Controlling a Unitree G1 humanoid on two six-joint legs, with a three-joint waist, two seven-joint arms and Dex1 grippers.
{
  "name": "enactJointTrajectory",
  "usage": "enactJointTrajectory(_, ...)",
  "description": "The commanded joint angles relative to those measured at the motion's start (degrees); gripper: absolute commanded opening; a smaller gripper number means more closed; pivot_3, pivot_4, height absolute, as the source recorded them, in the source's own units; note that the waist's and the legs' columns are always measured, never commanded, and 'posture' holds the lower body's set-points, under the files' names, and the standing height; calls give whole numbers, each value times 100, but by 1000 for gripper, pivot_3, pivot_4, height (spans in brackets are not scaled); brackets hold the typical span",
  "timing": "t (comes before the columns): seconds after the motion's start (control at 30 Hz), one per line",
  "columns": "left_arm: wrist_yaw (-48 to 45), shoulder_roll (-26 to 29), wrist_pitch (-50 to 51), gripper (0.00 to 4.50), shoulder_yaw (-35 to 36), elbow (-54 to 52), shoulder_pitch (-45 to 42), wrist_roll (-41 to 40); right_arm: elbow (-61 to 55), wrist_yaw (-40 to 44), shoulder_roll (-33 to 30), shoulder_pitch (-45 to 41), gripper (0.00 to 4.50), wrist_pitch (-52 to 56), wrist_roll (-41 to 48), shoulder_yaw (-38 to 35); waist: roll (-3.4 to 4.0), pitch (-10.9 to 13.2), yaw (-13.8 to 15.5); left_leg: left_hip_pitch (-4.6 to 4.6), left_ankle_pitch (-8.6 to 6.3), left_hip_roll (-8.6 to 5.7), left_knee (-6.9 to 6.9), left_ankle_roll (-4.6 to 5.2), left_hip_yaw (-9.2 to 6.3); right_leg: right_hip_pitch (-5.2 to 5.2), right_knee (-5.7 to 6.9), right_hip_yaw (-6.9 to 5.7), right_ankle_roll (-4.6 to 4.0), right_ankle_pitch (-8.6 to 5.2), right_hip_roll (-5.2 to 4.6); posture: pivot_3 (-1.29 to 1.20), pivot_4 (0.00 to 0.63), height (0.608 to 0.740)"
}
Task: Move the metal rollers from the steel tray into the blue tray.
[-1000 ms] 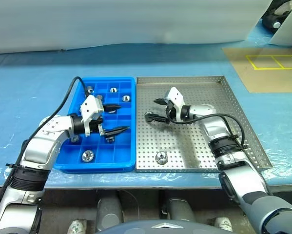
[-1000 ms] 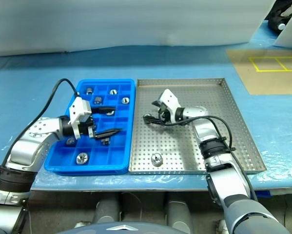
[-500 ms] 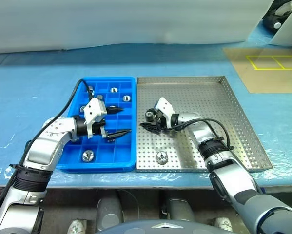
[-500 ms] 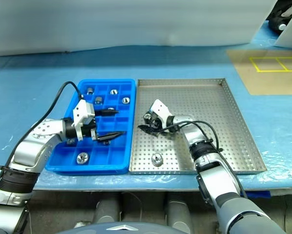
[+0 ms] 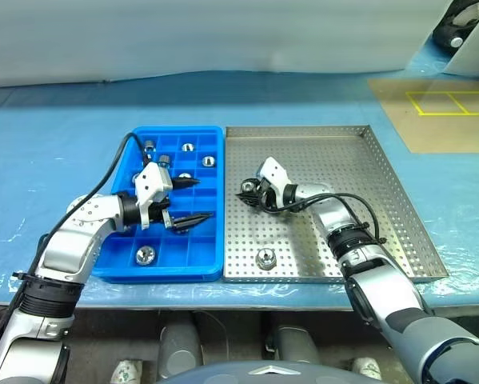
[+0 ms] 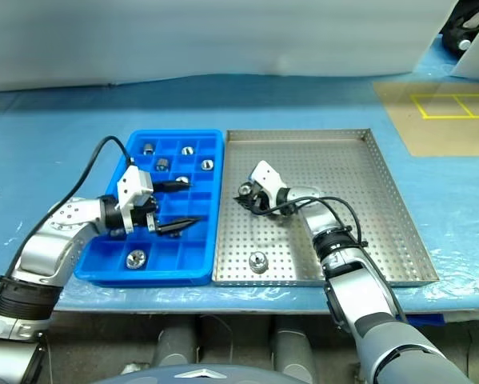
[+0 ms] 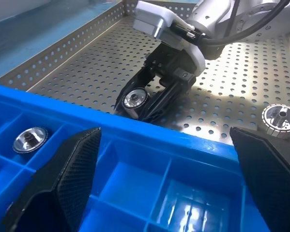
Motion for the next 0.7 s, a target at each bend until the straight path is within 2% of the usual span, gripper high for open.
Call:
enactJointTrajectory(0.03, -4, 307, -63, 4500, 502, -129, 150, -106, -755, 256, -82, -294, 1739, 107, 205, -117, 0, 0, -9, -3, 0, 1, -1, 0, 0, -3, -1, 0, 0, 0, 1, -5, 150, 740)
enactJointTrajectory(0.23, -12, 783, -4, 4500, 1181, -254, 547, -233, -2437, 1297, 4, -325, 1739, 948, 796, 179, -1, 4, -12, -6, -1, 5, -8, 0, 0, -8, -5, -3, 0, -1, 5, 48, 150, 740)
enactJointTrajectory(0.37, 113, 818, 74, 4500, 1378, -501, 836, -295, -2857, 1500, 302, -303, 1739, 1148, 862, 496, -3, 5, 49, -4, -2, 5, -18, 2, 0, -5, -14, -6, -3, -3, 3, 93, 150, 740)
enactJointTrajectory(0.53, 347, 778, 198, 4500, 1516, -912, 1195, -388, -2429, 1533, 576, -416, 1739, 813, 662, 766, -7, 6, 130, -7, -1, 4, -22, 0, -1, -5, -15, -11, -3, -3, -1, 148, 150, 740)
enactJointTrajectory(0.7, 675, 699, 392, 4500, 1758, -1556, 1826, -509, -1171, 1530, 603, -707, 1739, 74, 336, 852, -8, 6, 193, -6, -1, 4, -23, -1, -2, -5, -15, -11, -3, -3, -2, 184, 150, 740)
